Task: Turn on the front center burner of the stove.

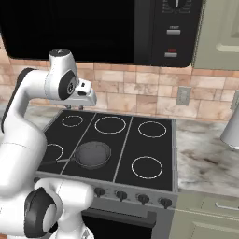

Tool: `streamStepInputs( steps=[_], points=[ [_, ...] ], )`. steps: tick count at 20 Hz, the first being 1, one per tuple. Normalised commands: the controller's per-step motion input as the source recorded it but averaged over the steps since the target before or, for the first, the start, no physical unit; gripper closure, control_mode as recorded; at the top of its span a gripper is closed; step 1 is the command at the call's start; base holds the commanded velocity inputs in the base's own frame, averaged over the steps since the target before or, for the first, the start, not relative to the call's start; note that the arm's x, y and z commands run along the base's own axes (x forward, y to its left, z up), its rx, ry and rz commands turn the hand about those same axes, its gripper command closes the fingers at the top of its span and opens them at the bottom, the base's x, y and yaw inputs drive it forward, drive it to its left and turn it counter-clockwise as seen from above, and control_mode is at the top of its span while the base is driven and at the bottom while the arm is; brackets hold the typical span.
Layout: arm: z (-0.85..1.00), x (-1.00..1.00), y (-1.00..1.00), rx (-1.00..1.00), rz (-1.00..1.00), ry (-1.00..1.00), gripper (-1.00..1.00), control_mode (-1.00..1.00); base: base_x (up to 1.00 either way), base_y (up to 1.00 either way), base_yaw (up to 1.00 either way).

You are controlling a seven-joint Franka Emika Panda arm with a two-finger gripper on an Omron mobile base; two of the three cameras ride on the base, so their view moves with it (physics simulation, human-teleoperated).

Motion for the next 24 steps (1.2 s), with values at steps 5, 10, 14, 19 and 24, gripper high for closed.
streamStepInputs(
  steps=[5, 10, 14, 19, 24],
  points=[
    [0.00, 0.00, 0.00, 0.00, 0.00, 0.00, -1.00, 1.00, -0.01, -0.14, 0.00],
    [0.00, 0.00, 0.00, 0.00, 0.00, 0.00, -1.00, 1.00, -0.08, -0.53, 0.00],
    [0.00, 0.00, 0.00, 0.00, 0.00, 0.00, -1.00, 1.00, -0.05, -0.45, 0.00],
    [0.00, 0.00, 0.00, 0.00, 0.00, 0.00, -1.00, 1.00, 0.00, 0.00, 0.00],
    [-0.16, 0.00, 0.21, 0.00, 0.00, -0.02, -1.00, -1.00, 0.00, 0.00, 0.00]
  ],
)
